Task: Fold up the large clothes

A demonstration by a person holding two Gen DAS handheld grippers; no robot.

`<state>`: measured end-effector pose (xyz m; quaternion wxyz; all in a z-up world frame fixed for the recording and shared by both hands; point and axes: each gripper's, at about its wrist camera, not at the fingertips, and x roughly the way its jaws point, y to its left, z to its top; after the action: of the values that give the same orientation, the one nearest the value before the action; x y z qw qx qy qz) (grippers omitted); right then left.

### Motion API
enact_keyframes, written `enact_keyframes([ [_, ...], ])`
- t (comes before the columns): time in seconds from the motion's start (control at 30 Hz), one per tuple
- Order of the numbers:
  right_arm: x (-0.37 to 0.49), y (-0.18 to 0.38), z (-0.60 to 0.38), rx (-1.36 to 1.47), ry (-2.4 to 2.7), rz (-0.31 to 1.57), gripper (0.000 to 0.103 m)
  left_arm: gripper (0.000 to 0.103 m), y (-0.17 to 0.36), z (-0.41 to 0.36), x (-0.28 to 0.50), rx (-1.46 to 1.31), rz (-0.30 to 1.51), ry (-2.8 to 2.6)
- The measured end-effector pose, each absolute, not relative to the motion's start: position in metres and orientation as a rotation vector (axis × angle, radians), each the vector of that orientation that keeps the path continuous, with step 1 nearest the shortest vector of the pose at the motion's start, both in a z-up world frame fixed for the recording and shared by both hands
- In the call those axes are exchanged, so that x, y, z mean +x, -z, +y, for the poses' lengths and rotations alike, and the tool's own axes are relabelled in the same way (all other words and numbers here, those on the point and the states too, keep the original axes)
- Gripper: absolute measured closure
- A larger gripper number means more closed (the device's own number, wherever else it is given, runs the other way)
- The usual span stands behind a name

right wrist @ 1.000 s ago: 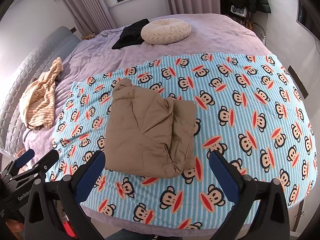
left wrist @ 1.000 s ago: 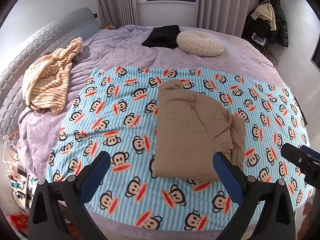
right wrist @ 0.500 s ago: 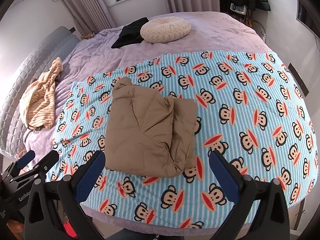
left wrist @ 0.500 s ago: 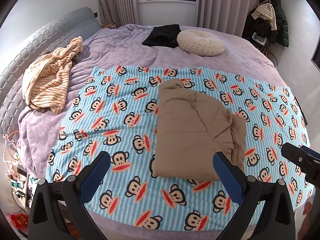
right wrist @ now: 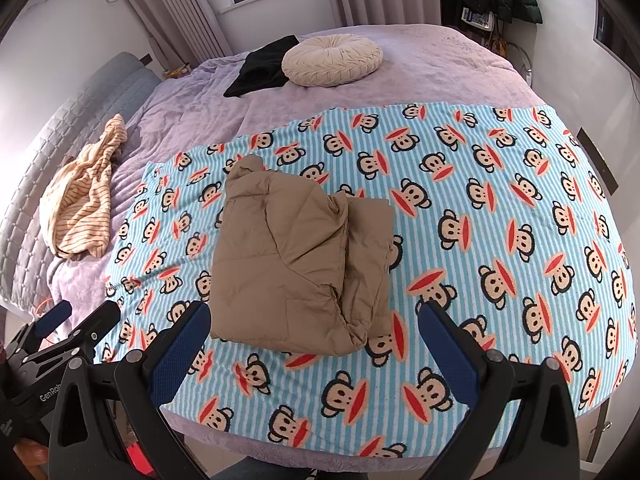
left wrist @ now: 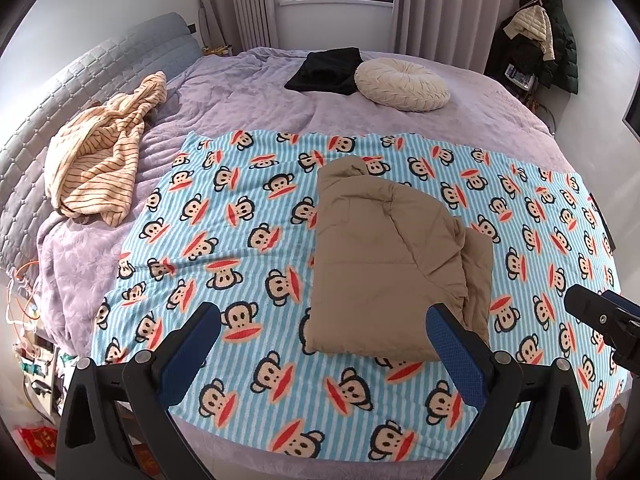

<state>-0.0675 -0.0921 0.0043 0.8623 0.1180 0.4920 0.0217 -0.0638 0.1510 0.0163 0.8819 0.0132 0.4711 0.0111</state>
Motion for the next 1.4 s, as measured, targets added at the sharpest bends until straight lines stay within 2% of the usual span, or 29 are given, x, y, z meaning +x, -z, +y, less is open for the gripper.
enact_keyframes([
  [1.4, -0.0691, -0.0020, -0.0895, 0.247, -0.051, 1.034, 0.000, 0.000, -0.0243, 0.1533, -0.0625, 0.033, 0.930, 0.002],
])
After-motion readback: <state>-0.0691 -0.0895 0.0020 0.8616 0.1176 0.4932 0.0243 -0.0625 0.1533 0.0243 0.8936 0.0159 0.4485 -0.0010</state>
